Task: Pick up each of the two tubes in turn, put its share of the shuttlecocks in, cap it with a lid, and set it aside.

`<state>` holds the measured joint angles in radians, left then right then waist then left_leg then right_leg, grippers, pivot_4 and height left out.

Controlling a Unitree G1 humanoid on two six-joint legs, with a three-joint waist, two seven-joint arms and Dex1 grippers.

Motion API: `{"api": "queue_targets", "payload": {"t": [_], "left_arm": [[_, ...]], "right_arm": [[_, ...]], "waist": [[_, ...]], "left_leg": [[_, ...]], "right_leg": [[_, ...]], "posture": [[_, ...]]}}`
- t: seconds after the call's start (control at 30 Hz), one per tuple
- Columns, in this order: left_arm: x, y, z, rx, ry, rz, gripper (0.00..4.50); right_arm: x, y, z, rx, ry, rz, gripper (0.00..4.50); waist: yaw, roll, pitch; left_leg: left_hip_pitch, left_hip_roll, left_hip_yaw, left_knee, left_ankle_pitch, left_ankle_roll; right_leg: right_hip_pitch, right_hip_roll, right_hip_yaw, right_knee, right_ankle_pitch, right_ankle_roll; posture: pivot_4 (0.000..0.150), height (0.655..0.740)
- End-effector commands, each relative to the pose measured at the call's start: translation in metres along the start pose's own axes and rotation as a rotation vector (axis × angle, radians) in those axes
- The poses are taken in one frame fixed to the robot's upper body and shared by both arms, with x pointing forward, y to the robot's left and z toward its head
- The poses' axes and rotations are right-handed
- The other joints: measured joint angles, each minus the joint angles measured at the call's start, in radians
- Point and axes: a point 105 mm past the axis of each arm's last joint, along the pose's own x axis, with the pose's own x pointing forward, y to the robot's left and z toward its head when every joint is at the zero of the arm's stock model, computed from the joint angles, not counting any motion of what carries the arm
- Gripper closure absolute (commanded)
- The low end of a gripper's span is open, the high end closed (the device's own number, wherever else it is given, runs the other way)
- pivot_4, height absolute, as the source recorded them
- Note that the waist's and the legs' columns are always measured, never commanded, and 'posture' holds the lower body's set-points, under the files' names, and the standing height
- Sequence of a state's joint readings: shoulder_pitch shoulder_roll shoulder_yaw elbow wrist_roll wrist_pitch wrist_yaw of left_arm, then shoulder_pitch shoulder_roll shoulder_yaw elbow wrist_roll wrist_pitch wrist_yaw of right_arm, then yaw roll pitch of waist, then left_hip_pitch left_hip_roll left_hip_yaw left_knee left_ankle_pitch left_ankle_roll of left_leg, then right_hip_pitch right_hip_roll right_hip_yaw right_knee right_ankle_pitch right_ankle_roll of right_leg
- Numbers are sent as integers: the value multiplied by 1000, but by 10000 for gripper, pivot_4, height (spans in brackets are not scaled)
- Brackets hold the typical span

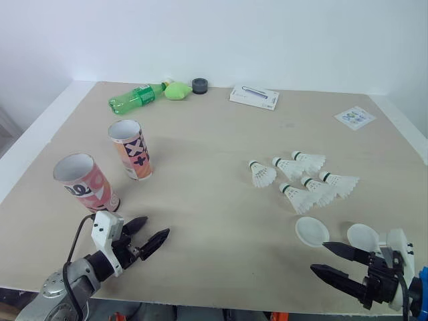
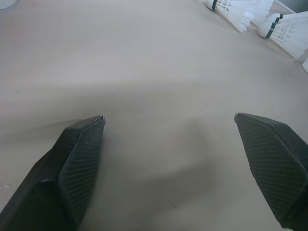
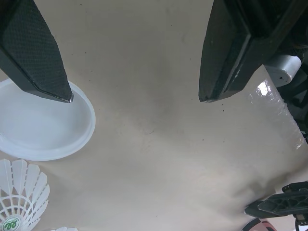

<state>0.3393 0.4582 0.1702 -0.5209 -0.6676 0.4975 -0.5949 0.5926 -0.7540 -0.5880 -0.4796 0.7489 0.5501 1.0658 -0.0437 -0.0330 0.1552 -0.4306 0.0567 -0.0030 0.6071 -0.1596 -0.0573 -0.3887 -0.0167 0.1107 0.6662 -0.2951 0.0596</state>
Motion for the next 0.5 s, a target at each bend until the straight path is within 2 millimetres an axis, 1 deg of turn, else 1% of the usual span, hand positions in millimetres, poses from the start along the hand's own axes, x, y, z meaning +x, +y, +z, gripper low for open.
{"api": "queue_targets", "payload": {"t": [0.03,0.17,0.27,0.4,0.5], "left_arm": [[1,-4,7,21,-20,-18,353],[10,-7,15,15,-27,-66,353],[14,-20,25,24,-60,-147,353],[13,-30,31,26,-96,-190,353],[12,-30,34,50,-112,-177,353]], "right_arm": [[1,-1,5,-22,-4,5,0],[6,-1,10,-37,-23,17,0],[9,3,14,-55,-33,38,0],[15,10,22,-89,-45,79,0],[24,20,35,-134,-57,154,0]], "waist": [[0,0,0],[0,0,0],[0,0,0],[0,0,0],[-1,0,0]], "left_leg": [[0,0,0,0,0,0],[0,0,0,1,0,0],[0,0,0,1,0,0],[-1,0,0,0,0,0],[-1,0,0,0,0,0]], "right_leg": [[0,0,0,0,0,0],[0,0,0,0,1,0],[0,0,0,0,1,0],[3,0,0,0,1,1],[3,1,0,0,1,1]], "posture": [[1500,7294],[1500,7294],[1500,7294],[1500,7294],[1500,7294]]}}
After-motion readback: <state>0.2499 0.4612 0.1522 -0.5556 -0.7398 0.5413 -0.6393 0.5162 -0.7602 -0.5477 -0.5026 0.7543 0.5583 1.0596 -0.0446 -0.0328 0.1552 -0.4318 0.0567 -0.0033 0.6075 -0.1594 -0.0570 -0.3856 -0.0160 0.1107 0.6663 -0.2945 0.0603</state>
